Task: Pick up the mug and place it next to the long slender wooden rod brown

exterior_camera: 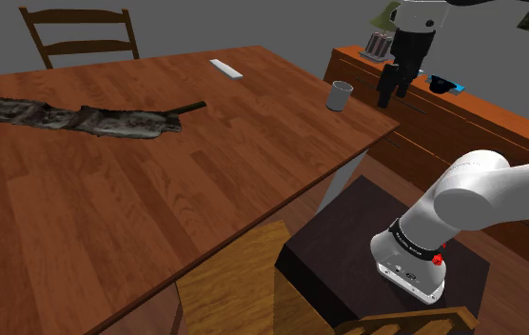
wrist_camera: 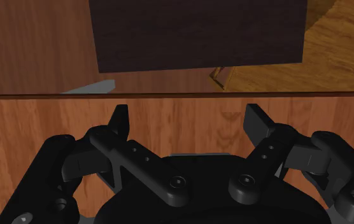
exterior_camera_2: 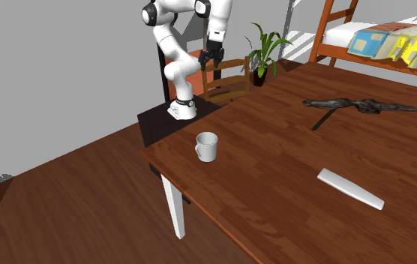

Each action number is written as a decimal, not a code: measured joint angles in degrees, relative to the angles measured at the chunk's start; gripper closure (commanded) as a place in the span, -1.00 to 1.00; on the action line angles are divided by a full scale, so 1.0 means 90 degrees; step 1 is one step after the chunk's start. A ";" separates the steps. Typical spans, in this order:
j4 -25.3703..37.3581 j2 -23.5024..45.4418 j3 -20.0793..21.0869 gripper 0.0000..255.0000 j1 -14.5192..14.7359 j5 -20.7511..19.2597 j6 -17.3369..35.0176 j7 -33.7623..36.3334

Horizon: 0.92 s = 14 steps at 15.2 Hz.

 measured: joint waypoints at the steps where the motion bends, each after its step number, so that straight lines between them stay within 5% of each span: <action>1: 0.0000 0.0000 0.0000 -1.00 0.0000 0.0000 0.0000 0.0000; 14: 0.0363 0.1952 -0.1139 -1.00 -0.0313 -0.0639 0.2177 -0.1011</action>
